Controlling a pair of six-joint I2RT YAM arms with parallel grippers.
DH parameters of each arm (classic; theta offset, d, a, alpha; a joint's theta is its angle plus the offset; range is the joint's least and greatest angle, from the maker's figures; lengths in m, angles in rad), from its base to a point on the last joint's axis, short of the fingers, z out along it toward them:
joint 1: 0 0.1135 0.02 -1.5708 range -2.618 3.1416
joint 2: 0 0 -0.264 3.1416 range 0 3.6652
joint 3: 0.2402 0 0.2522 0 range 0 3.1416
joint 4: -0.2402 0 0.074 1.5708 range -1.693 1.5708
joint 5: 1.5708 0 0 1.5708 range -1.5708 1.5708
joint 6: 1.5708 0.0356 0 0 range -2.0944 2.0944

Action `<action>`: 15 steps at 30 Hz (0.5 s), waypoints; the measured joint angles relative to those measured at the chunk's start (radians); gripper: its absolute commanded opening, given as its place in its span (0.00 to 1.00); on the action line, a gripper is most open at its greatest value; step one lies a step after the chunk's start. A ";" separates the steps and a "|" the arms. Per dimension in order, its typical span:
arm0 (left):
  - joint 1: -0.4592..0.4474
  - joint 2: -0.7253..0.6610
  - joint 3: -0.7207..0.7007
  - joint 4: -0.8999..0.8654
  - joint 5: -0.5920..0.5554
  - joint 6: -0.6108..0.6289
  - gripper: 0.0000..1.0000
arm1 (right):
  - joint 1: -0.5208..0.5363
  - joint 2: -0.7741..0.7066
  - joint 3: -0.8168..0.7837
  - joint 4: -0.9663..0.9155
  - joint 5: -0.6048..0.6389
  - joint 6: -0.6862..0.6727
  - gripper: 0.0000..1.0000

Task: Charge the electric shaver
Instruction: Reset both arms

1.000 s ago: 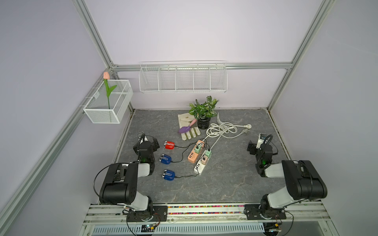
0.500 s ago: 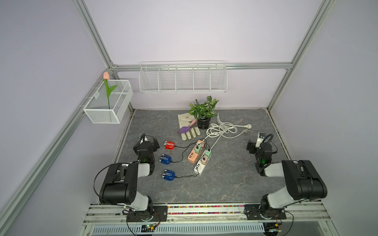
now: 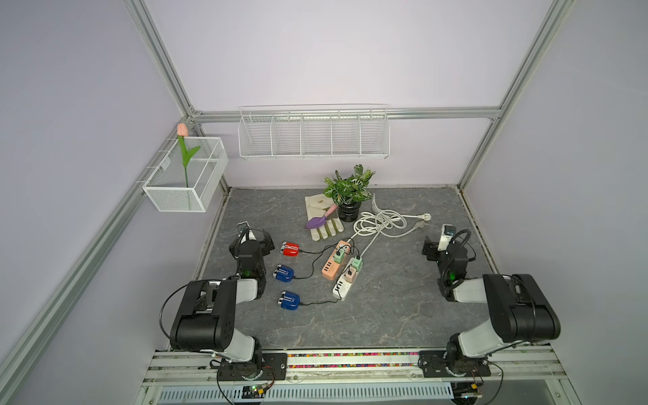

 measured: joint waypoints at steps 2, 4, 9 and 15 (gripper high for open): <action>0.000 0.000 0.000 -0.021 0.000 0.000 0.99 | 0.000 0.000 0.000 -0.013 0.001 0.000 0.89; 0.000 0.000 0.000 -0.037 0.000 0.000 0.99 | 0.000 0.000 0.000 -0.046 0.000 0.000 0.89; 0.000 0.000 0.000 -0.055 0.000 0.000 0.99 | 0.000 0.000 0.000 -0.066 0.001 0.000 0.89; 0.000 0.000 0.000 -0.060 0.000 0.000 0.99 | 0.000 0.000 0.000 -0.078 0.000 0.000 0.89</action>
